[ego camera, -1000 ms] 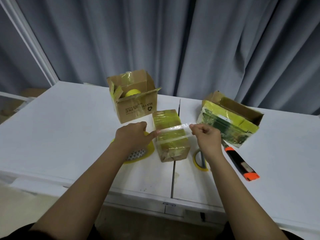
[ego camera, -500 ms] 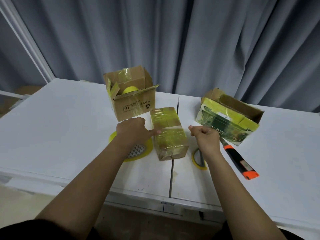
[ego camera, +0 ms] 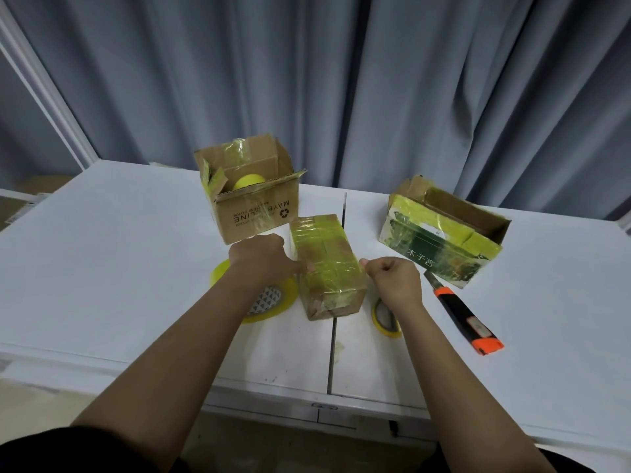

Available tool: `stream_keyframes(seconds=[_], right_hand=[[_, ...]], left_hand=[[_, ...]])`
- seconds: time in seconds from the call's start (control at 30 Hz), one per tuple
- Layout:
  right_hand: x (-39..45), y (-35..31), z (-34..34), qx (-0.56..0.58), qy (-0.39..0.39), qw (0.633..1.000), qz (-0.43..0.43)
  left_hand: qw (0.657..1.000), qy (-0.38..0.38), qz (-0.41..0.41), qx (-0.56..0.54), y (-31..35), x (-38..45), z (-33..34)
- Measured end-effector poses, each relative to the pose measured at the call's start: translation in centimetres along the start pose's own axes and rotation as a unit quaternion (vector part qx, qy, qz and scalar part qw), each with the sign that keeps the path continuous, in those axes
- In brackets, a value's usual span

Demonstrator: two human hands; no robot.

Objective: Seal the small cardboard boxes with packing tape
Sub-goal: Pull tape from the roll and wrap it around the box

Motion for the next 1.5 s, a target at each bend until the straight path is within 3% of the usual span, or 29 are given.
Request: stream_keyframes(seconds=[0.07,0.1,0.2,0.27,0.37,0.47,0.63,0.77,0.83,0.9,0.97,1.03,1.1,1.17,1.23,1.3,1.33,1.4,1.47,1.5], right_hand=[[-0.5,0.1,-1.4,-0.187,0.022,0.982,0.027],[-1.0,-0.1,-2.3,-0.212,0.042,0.976,0.020],[-3.2,-2.3,-4.6,-0.095,0.120,0.981,-0.115],[-5.4,-5.2,-4.9,-0.006,0.150,0.965,-0.215],[-7.1,-8.1,-0.6,0.019,0.071,0.958,-0.276],[-6.4,-6.7,4.9,-0.126,-0.012,0.971,-0.201],[-5.3,-5.2,6.0,-0.196,-0.003,0.970,-0.145],[-4.8,-5.0,6.3,-0.179,-0.043,0.967,-0.174],[-4.0,-5.3,6.7,-0.193,-0.080,0.959,-0.194],[-2.8,-5.9,7.1,-0.211,-0.123,0.946,-0.213],[-1.1,-6.5,7.4,-0.242,-0.161,0.932,-0.215],[0.4,-7.3,7.6,-0.275,-0.185,0.922,-0.202],[1.6,-8.5,7.3,-0.325,-0.154,0.913,-0.194],[1.2,-10.6,6.3,-0.379,-0.045,0.902,-0.204],[-1.3,-12.3,5.0,-0.277,0.043,0.930,-0.239],[-4.1,-10.7,4.4,-0.049,0.047,0.971,-0.229],[-5.4,-9.1,4.9,0.041,0.019,0.981,-0.191],[-7.8,-6.7,7.9,0.116,-0.100,0.982,-0.109],[-10.0,-5.7,11.1,0.188,-0.217,0.956,-0.057],[-10.8,-5.9,11.9,0.237,-0.237,0.941,-0.044]], left_hand=[[1.000,-0.006,-0.002,0.001,-0.1,0.0,0.0],[1.000,-0.009,-0.002,0.004,-0.1,-0.1,0.0],[1.000,0.000,0.002,0.012,0.1,-0.1,0.1],[1.000,0.001,0.000,0.014,0.2,-0.1,0.2],[1.000,0.003,-0.003,0.019,0.2,-0.1,0.1],[1.000,0.009,-0.006,0.018,0.1,-0.2,0.2],[1.000,0.020,-0.009,0.012,0.3,-0.5,-0.3],[1.000,0.001,0.014,0.013,0.9,-1.0,-0.3],[0.997,-0.045,0.038,-0.042,0.8,-1.5,-0.3],[0.975,-0.120,0.062,-0.179,0.1,-2.4,-0.4],[0.919,-0.202,0.090,-0.326,-0.6,-3.9,-0.1],[0.870,-0.259,0.111,-0.405,-0.8,-5.4,0.9],[0.842,-0.249,0.121,-0.463,-0.6,-6.2,1.4],[0.816,-0.201,0.100,-0.532,-0.9,-6.4,1.5],[0.792,-0.168,0.078,-0.582,-1.4,-6.8,1.8],[0.783,-0.153,0.070,-0.599,-1.8,-6.9,2.2],[0.776,-0.149,0.072,-0.609,-1.9,-7.0,2.3],[0.757,-0.143,0.075,-0.634,-2.1,-7.0,2.3],[0.741,-0.149,0.081,-0.649,-2.0,-7.0,2.5],[0.738,-0.153,0.084,-0.652,-2.0,-6.9,2.5]])
Point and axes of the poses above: each hand's wrist, its own x-axis towards the middle knuckle, its own z-axis out of the palm, y = z × x, the point moved 10 cm from there along x, towards the middle knuckle, and after that the axes turned 8 degrees about -y, right-handed, at the moved point
